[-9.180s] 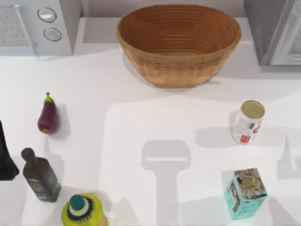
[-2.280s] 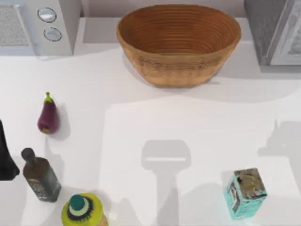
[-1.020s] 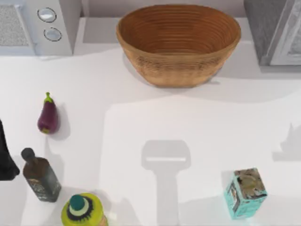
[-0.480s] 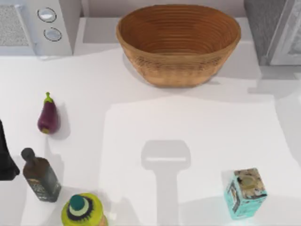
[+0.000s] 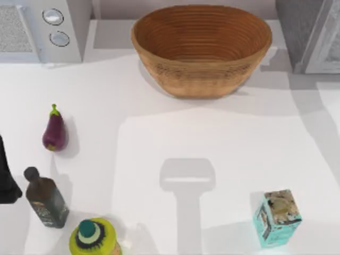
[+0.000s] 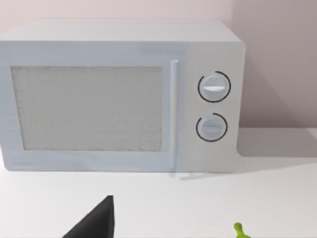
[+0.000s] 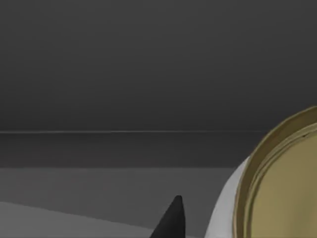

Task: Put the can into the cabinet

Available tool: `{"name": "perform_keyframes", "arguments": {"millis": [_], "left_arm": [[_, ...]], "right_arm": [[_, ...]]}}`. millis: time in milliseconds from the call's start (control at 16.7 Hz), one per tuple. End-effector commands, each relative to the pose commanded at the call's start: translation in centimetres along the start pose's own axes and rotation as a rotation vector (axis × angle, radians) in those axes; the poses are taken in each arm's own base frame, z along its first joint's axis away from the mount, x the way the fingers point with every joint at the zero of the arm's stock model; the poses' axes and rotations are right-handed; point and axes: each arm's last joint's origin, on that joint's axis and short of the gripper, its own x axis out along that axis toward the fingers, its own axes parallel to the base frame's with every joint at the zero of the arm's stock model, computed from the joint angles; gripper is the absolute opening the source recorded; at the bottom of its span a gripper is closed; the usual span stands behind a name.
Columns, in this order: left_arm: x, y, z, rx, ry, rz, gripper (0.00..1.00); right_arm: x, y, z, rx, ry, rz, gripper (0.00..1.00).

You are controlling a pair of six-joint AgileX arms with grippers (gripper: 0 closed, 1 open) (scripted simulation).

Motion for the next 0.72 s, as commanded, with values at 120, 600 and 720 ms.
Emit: {"name": "perform_keyframes", "arguments": {"millis": [120,600,720], "left_arm": [[0.0,0.0,0.0,0.000,0.000,0.000,1.00],[0.0,0.0,0.0,0.000,0.000,0.000,1.00],[0.0,0.0,0.0,0.000,0.000,0.000,1.00]], "right_arm": [[0.3,0.2,0.2,-0.002,0.000,0.003,0.00],[2.1,0.3,0.2,-0.003,0.035,0.001,0.00],[4.3,0.6,0.2,-0.008,0.070,0.002,0.00]]}}
